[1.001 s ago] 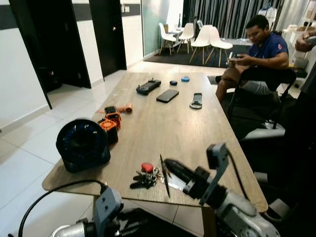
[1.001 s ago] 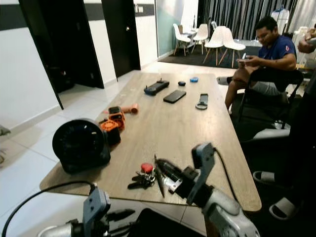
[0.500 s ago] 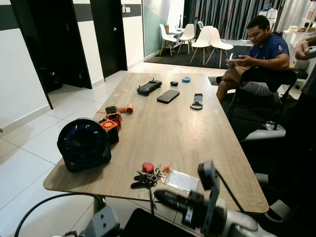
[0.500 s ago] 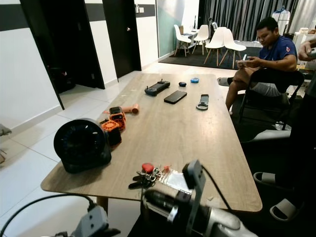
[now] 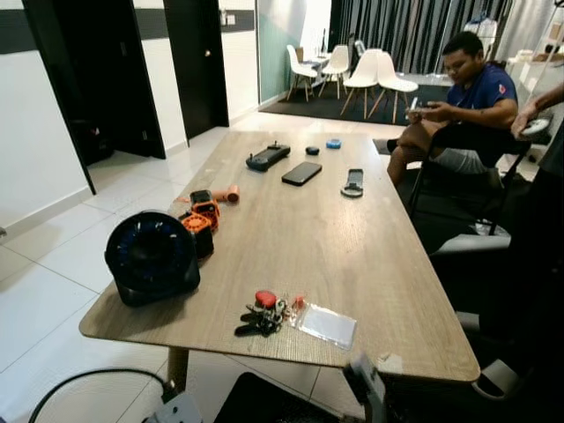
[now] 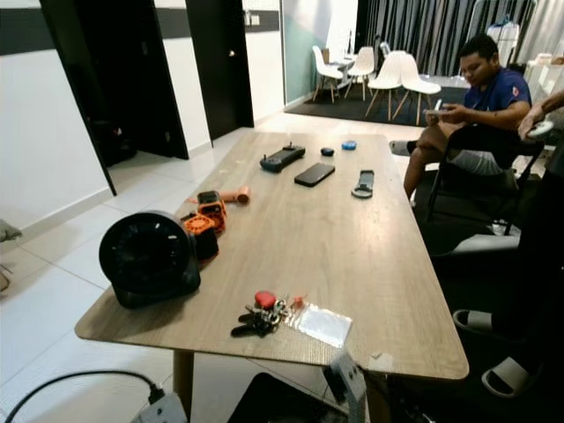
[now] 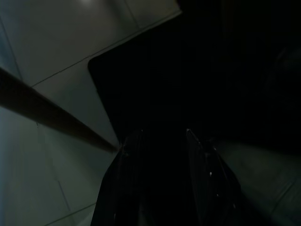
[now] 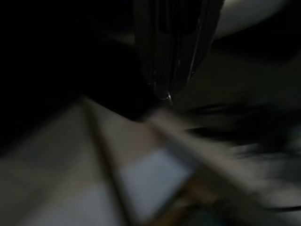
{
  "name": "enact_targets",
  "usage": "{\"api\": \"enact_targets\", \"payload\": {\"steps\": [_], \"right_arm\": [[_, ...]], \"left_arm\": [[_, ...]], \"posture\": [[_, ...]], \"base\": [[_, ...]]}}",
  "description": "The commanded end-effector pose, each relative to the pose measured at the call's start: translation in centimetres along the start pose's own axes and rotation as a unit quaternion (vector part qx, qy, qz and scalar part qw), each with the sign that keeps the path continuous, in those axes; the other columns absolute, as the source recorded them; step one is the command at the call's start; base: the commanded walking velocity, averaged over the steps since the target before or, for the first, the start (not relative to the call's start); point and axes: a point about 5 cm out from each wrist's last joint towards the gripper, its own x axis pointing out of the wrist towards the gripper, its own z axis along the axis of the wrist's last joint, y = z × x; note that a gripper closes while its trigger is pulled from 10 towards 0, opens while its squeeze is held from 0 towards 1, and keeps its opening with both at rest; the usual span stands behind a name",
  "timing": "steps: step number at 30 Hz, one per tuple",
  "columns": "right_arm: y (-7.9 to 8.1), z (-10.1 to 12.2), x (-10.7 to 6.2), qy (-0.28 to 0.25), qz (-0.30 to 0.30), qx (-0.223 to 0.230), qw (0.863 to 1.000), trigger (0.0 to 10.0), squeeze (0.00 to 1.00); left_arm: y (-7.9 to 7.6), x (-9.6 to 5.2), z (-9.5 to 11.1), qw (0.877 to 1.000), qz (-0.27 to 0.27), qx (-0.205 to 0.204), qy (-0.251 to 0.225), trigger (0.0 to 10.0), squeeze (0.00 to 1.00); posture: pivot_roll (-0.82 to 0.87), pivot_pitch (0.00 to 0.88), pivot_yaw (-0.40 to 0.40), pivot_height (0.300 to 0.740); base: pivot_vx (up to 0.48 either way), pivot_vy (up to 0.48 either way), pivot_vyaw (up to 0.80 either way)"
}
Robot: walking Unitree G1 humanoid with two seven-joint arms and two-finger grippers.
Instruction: Hang keys on a hook
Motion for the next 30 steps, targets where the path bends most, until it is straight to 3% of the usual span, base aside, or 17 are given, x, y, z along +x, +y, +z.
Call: {"api": "enact_targets", "payload": {"steps": [1,4,9,11,15,16,18,19,21,22,23,25,28,29,30], "right_arm": [[-2.6,-1.5,-0.7,0.007,-0.097,0.017,0.995,10.0,0.0],[-5.2,-3.9,-1.4,0.009,-0.205,0.067,0.976,10.0,0.0],[-6.2,-5.9,-2.3,0.005,-0.258,0.115,0.959,10.0,0.0],[-6.7,-7.9,-3.1,0.014,-0.296,0.147,0.944,10.0,0.0],[-6.9,-8.7,-3.6,0.009,-0.316,0.162,0.935,10.0,0.0],[-7.4,-9.1,-4.3,-0.009,-0.353,0.176,0.919,10.0,0.0],[-8.8,-9.6,-6.2,-0.063,-0.456,0.207,0.863,10.0,0.0],[-8.8,-9.6,-6.2,-0.063,-0.456,0.207,0.863,10.0,0.0],[-9.7,-10.1,-8.1,-0.1,-0.533,0.236,0.807,10.0,0.0],[-9.9,-10.3,-8.6,-0.11,-0.55,0.245,0.791,10.0,0.0],[-9.9,-10.4,-8.9,-0.11,-0.561,0.244,0.784,10.0,0.0],[-9.9,-10.5,-8.9,-0.101,-0.561,0.232,0.788,10.0,0.0],[-9.7,-10.5,-8.2,-0.06,-0.545,0.181,0.816,10.0,0.0],[-9.7,-10.5,-8.2,-0.06,-0.545,0.181,0.816,10.0,0.0],[-9.6,-10.3,-7.7,-0.048,-0.536,0.168,0.826,10.0,0.0]], "left_arm": [[-0.6,0.6,-0.2,1.0,0.013,-0.014,-0.005,10.0,0.0],[-1.1,1.5,-0.6,0.999,0.039,-0.031,0.001,10.0,0.0],[-1.5,1.8,-1.4,0.998,0.041,-0.037,0.02,10.0,0.0],[-1.6,1.8,-2.2,0.997,0.051,-0.05,0.034,10.0,0.0],[-1.5,1.9,-2.5,0.995,0.064,-0.067,0.034,10.0,0.0],[-1.3,2.0,-2.7,0.991,0.091,-0.097,0.029,10.0,0.0],[-0.5,2.3,-3.2,0.966,0.173,-0.192,0.015,10.0,0.0],[-0.5,2.3,-3.2,0.966,0.173,-0.192,0.015,10.0,0.0],[-0.2,2.3,-4.0,0.939,0.23,-0.257,0.015,10.0,0.0],[-0.2,2.3,-4.1,0.935,0.236,-0.263,0.014,10.0,0.0],[-0.5,2.4,-4.3,0.936,0.24,-0.257,0.019,10.0,0.0],[-0.9,2.7,-4.4,0.941,0.227,-0.251,0.027,10.0,0.0],[-2.0,3.4,-4.5,0.951,0.191,-0.24,0.042,10.0,0.0],[-2.0,3.4,-4.5,0.951,0.191,-0.24,0.042,10.0,0.0],[-2.2,3.6,-4.5,0.953,0.183,-0.238,0.046,10.0,0.0]], "posture": [[0.04,0.055,0.034,0.74],[0.03,0.056,0.034,0.74],[0.04,0.056,0.033,0.74],[0.04,0.054,0.032,0.74],[0.04,0.054,0.032,0.74],[0.04,0.053,0.032,0.74],[0.04,0.054,0.039,0.74],[0.04,0.054,0.039,0.74],[0.03,0.056,0.049,0.74],[0.03,0.056,0.049,0.74],[0.03,0.056,0.05,0.74],[0.03,0.056,0.049,0.74],[0.03,0.054,0.048,0.74],[0.03,0.054,0.048,0.74],[0.03,0.052,0.049,0.74]], "base": [[0.0,0.0,0.0],[0.0,0.0,0.0],[0.0,0.0,0.0],[0.0,0.0,0.0],[0.0,0.0,0.0],[0.0,0.0,0.0],[0.0,0.0,0.0],[0.0,0.0,0.0],[0.0,0.0,0.0],[0.0,0.0,0.0],[0.0,0.0,0.0],[0.0,0.0,0.0],[0.0,0.0,0.0],[0.0,0.0,0.0],[0.0,0.0,0.0]]}}
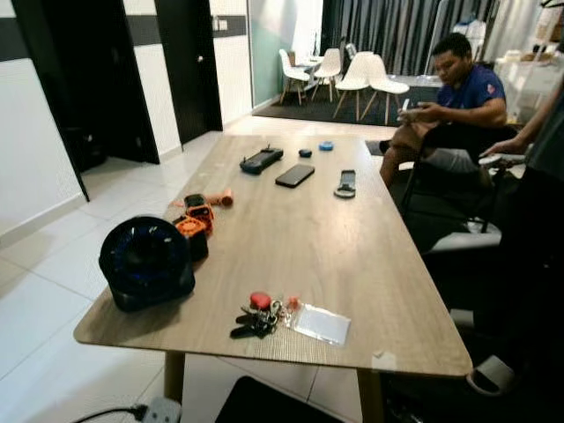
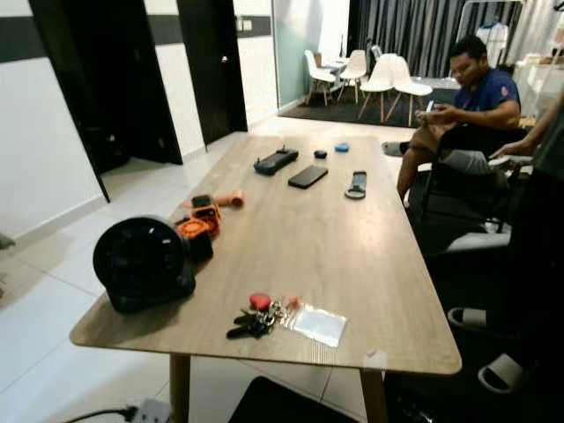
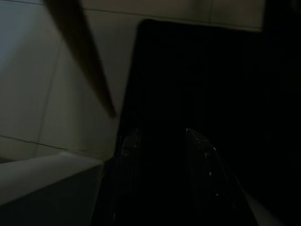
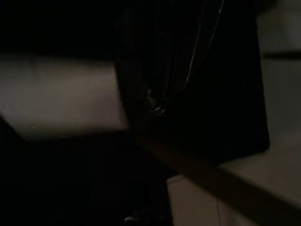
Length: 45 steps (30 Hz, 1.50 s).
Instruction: Hang keys on a hook
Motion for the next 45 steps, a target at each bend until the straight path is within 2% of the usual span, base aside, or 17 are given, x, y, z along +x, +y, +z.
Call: {"api": "enact_targets", "payload": {"steps": [1,5,7,12,16,23,33,45], "right_arm": [[0.4,-0.3,0.0,0.006,0.011,-0.021,1.0,10.0,0.0],[1.9,-0.6,0.3,0.014,0.028,-0.032,0.999,10.0,0.0],[2.1,-0.8,0.3,0.014,0.026,-0.031,0.999,10.0,0.0],[2.9,-1.7,0.2,0.025,0.041,-0.062,0.997,10.0,0.0],[3.0,-2.0,0.1,0.029,0.043,-0.067,0.996,10.0,0.0],[2.9,-2.7,-0.1,0.04,0.046,-0.08,0.995,10.0,0.0],[2.7,-2.6,0.0,0.046,0.049,-0.109,0.992,10.0,0.0],[3.0,-2.5,0.1,0.045,0.058,-0.118,0.99,10.0,0.0]], "left_arm": [[-0.4,0.0,-0.5,1.0,-0.009,0.006,0.013,10.0,0.0],[-0.4,0.2,-1.1,1.0,0.003,-0.012,0.026,10.0,0.0],[-0.4,0.2,-1.2,0.999,0.005,-0.022,0.027,10.0,0.0],[-0.5,0.2,-1.6,1.0,0.002,-0.001,0.027,10.0,0.0],[-0.5,0.2,-1.7,1.0,-0.001,-0.01,0.025,10.0,0.0],[-0.5,0.3,-1.7,1.0,-0.002,-0.002,0.026,10.0,0.0],[-0.8,0.7,-1.1,1.0,-0.002,0.001,0.014,10.0,0.0],[-0.7,0.7,-1.1,1.0,-0.002,-0.002,0.012,10.0,0.0]], "posture": [[0.03,0.052,0.049,0.74],[0.04,0.042,0.054,0.74],[0.04,0.042,0.054,0.74],[0.04,0.034,0.053,0.74],[0.04,0.031,0.052,0.74],[0.03,0.02,0.057,0.74],[0.02,0.038,0.039,0.74],[0.0,0.05,0.047,0.74]], "base": [[0.0,0.0,0.0],[0.0,0.0,0.0],[0.0,0.0,0.0],[0.0,0.0,0.0],[0.0,0.0,0.0],[0.0,0.0,0.0],[0.0,0.0,0.0],[0.0,0.0,0.0]]}}
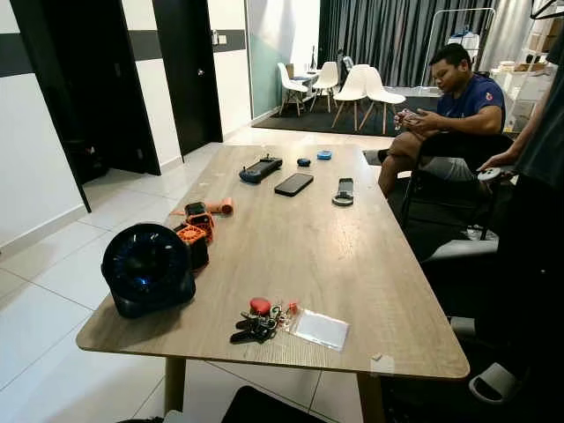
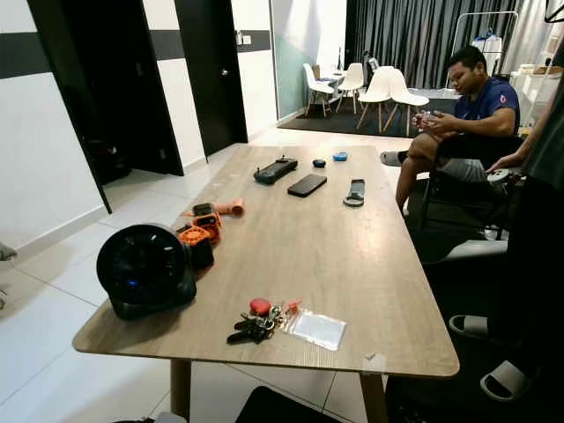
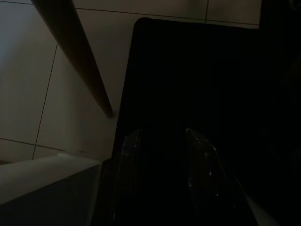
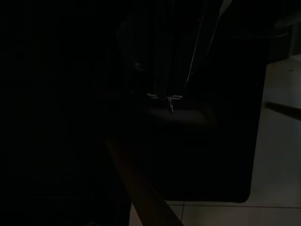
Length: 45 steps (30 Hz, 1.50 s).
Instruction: Hang keys on a hook
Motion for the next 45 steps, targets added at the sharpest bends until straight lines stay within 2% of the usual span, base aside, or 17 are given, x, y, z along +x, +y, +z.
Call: {"api": "enact_targets", "payload": {"steps": [1,25,30,35,45], "right_arm": [[0.1,-0.1,0.0,0.001,0.003,-0.006,1.0,10.0,0.0],[-0.1,0.1,0.1,0.006,0.0,-0.024,1.0,10.0,0.0],[0.1,0.3,0.2,0.004,0.001,-0.024,1.0,10.0,0.0],[1.0,0.3,0.3,-0.003,0.002,-0.01,1.0,10.0,0.0],[1.3,0.0,0.2,0.004,0.015,-0.045,0.999,10.0,0.0]], "left_arm": [[-0.1,0.1,0.1,1.0,0.0,-0.002,-0.002,10.0,0.0],[-0.4,0.2,0.1,1.0,0.005,-0.01,-0.001,10.0,0.0],[-0.2,0.3,0.2,1.0,0.008,-0.011,-0.002,10.0,0.0],[0.3,0.2,0.4,1.0,0.01,-0.006,-0.005,10.0,0.0],[-0.5,0.4,0.7,1.0,0.005,-0.006,-0.015,10.0,0.0]], "posture": [[0.0,0.05,0.047,0.74],[-0.01,0.054,0.034,0.74],[0.0,0.048,0.043,0.74],[0.02,0.037,0.074,0.74],[0.02,0.032,0.045,0.74]], "base": [[0.0,0.0,0.0],[0.0,0.0,0.0],[0.0,0.0,0.0],[0.0,0.0,0.0],[0.0,0.0,0.0]]}}
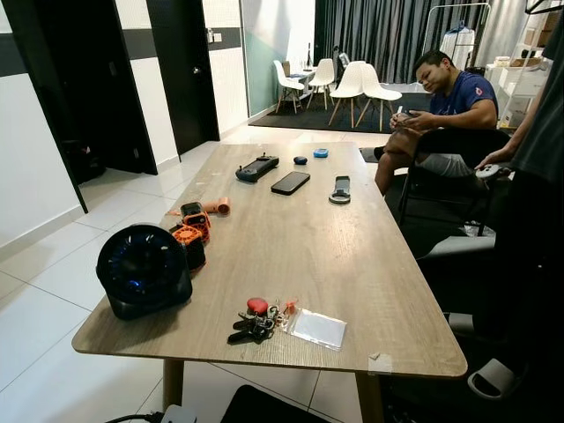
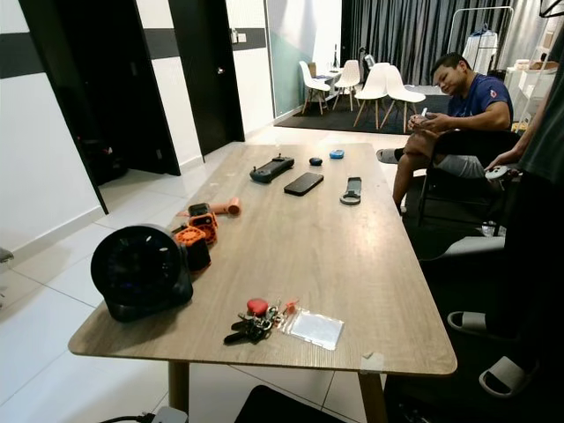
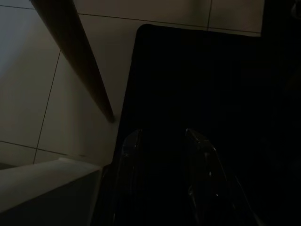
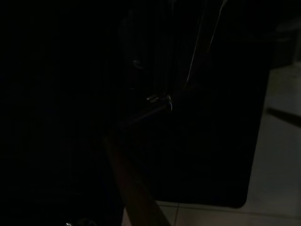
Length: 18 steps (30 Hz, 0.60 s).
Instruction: Hang keys on a hook
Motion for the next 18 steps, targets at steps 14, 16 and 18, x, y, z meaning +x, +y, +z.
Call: {"api": "enact_targets", "payload": {"steps": [14,16,18], "right_arm": [[0.07,0.12,0.01,-0.002,0.009,-0.054,0.998,10.0,0.0],[0.12,0.07,0.0,-0.002,0.01,-0.055,0.998,10.0,0.0],[0.18,-0.05,-0.02,0.0,0.01,-0.054,0.998,10.0,0.0]], "left_arm": [[-0.87,0.21,0.18,1.0,-0.009,0.015,-0.004,10.0,0.0],[-0.88,0.21,0.16,1.0,-0.01,0.017,-0.003,10.0,0.0],[-0.91,0.16,0.08,1.0,-0.012,0.022,-0.003,10.0,0.0]], "posture": [[0.03,0.031,0.03,0.74],[0.03,0.031,0.03,0.74],[0.03,0.03,0.033,0.74]], "base": [[0.0,0.0,0.28],[0.0,0.0,0.8],[0.0,0.0,0.8]]}}
